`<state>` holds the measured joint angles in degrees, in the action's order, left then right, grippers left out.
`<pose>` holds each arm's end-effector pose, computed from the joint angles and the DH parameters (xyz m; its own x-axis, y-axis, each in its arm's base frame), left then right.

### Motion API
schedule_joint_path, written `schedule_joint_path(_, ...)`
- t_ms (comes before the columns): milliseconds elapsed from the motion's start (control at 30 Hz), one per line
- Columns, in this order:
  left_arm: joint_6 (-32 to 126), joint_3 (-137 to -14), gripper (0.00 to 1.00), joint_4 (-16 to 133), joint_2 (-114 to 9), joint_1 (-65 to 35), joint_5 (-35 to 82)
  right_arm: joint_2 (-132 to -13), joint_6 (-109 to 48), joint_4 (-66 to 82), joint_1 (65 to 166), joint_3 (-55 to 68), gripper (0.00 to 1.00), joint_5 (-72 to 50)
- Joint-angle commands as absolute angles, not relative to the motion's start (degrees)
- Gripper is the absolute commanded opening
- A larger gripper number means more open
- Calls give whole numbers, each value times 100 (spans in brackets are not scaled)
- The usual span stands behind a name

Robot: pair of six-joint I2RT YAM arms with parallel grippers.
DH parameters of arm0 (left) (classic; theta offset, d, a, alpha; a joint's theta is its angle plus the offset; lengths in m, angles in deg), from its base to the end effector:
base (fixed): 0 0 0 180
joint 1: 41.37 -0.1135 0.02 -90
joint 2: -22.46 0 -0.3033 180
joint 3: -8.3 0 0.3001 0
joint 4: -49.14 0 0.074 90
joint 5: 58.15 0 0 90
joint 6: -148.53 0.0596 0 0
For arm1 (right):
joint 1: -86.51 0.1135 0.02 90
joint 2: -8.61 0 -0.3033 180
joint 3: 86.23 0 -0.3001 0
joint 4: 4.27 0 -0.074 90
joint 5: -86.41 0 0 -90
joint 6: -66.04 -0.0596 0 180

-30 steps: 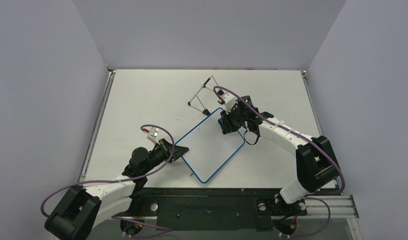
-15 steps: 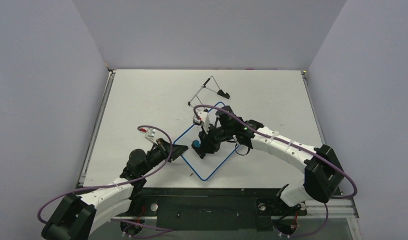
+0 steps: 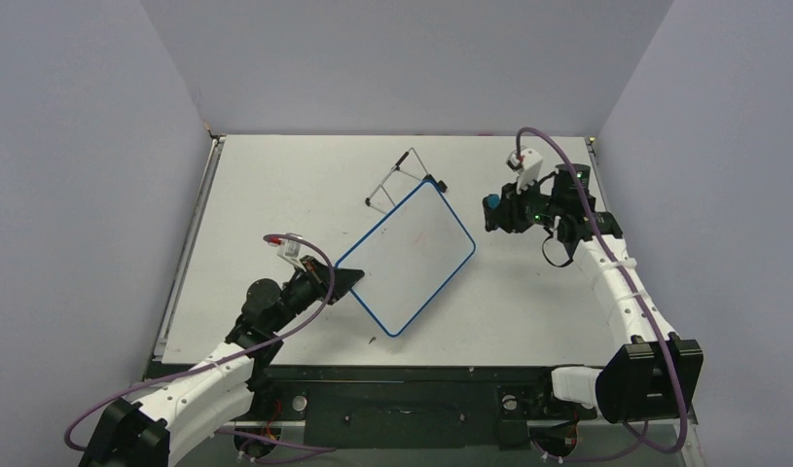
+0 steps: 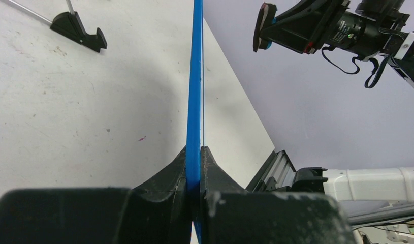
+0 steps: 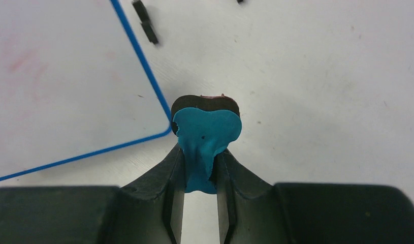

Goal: Erase the whiteboard
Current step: Place the whiteboard eraser at the center of the board.

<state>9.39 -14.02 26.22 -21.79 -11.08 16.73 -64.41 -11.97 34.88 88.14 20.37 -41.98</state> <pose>0.1758 -0.1207 0.2153 -0.5288 -0.5367 -0.6575 0.4772 0.4527 -0.7532 0.3245 0.0463 0.3300 -0.5071 -0.1773 -0.8434 -0.6253 0.7492 0.2184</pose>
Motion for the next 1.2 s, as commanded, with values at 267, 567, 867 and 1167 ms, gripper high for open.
schedule_joint_path(267, 1808, -2607, 0, 3193, -1688, -1231, 1990, -7351, -708, 3929, 8670, 1853, 0, -2674)
schedule_joint_path(567, 2054, -2978, 0, 3559, -1565, -1348, 2027, -7986, -596, 4027, 8671, 1781, 0, -2015)
schedule_joint_path(867, 2264, -3252, 0, 3623, -1709, -1391, 2138, -8665, -642, 4147, 8930, 1614, 10, -1337)
schedule_joint_path(1167, 2412, -3648, 0, 3435, -2219, -1420, 2137, -9229, -589, 4479, 9029, 1379, 47, -1216)
